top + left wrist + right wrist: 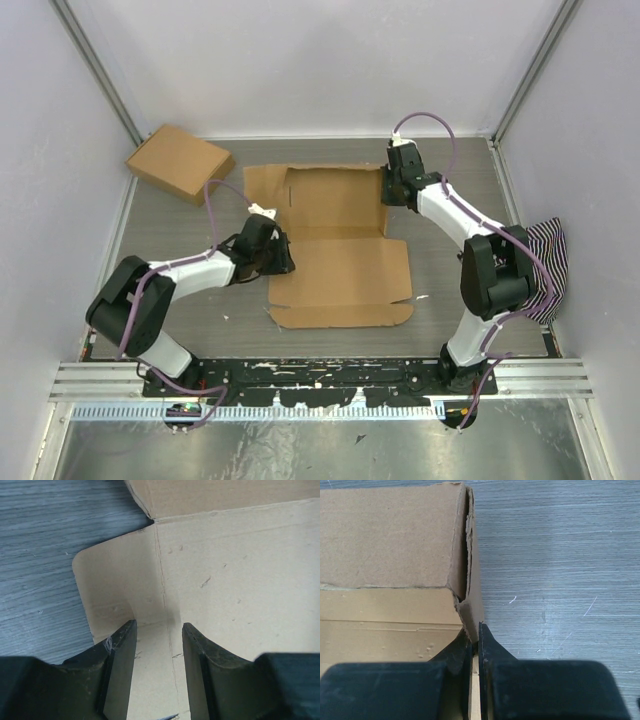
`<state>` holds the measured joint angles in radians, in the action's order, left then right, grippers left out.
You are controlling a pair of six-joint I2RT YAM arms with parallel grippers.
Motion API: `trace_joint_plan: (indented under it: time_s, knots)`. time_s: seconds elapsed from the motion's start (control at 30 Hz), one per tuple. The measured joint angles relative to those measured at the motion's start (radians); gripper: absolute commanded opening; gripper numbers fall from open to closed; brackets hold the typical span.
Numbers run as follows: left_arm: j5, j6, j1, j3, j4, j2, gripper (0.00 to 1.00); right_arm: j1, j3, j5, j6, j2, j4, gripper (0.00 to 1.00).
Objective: Fold the paper box
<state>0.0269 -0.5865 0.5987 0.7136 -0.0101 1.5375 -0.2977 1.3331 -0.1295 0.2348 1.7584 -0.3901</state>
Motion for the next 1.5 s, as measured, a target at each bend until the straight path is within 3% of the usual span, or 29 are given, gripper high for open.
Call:
trace_joint_plan:
  time_s: [0.33,0.7,0.87,1.1,1.3,1.5]
  knots:
    - [-0.014,-0.003,0.002,0.014,0.039,0.012,0.54,0.000,-0.052,0.001,-0.004,-0.034,0.044,0.01]
    - [-0.188,0.063,-0.003,0.071,0.122,-0.274,0.63,0.000,-0.093,0.004,-0.019,-0.060,0.081,0.01]
    - [-0.264,0.095,-0.128,0.140,0.085,-0.377,0.60,0.001,-0.117,0.009,-0.021,-0.073,0.107,0.01]
    - [-0.235,0.087,-0.384,0.236,0.034,-0.212,0.55,0.002,-0.135,0.019,-0.024,-0.083,0.127,0.01]
    - [-0.128,0.087,-0.415,0.264,0.015,-0.017,0.53,0.004,-0.136,0.023,-0.027,-0.083,0.129,0.01]
    - [-0.037,0.088,-0.415,0.261,-0.040,0.056,0.54,0.004,-0.135,0.026,-0.034,-0.083,0.129,0.01]
